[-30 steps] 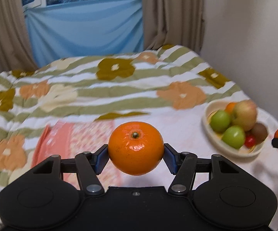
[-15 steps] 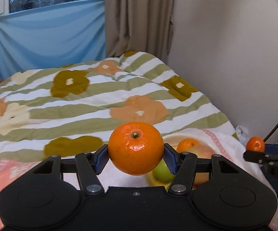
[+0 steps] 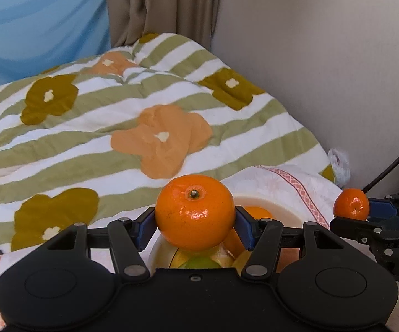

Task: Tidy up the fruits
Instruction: 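Carry orange into bowl and open left gripper while right carries mandarin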

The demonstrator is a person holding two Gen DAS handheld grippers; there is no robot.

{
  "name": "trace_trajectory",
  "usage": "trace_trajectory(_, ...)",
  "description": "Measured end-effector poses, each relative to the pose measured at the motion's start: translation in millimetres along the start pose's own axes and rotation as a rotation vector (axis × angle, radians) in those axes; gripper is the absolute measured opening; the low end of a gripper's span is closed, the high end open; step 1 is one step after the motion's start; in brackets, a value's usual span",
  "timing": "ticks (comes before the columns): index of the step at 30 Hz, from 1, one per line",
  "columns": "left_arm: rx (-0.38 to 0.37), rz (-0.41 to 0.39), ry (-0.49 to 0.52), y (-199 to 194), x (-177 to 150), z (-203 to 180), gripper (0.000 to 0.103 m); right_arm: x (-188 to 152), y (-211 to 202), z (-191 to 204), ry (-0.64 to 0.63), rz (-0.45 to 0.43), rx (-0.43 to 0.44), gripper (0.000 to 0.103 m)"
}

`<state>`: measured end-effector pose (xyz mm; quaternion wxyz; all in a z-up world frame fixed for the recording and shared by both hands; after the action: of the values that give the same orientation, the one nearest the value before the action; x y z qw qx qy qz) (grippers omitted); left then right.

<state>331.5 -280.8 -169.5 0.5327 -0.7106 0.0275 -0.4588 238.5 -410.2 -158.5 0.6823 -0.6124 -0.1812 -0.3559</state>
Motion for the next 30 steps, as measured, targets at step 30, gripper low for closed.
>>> trace_trajectory(30, 0.195, -0.130, -0.094, -80.6, -32.3, 34.9, 0.097, 6.8, 33.0, 6.6, 0.003, 0.066, 0.062, 0.051)
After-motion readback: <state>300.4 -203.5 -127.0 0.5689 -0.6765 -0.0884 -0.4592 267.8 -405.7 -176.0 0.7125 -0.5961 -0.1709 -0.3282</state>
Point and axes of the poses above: each gripper's, at about its wrist camera, not at the fingertips, and y roughly the way its jaws point, z to its left, x to its top, the point moved 9 cm from there along y, roughly the way its jaws point, and after that the axes turned 6 degrees about y, right-handed, at the moved point
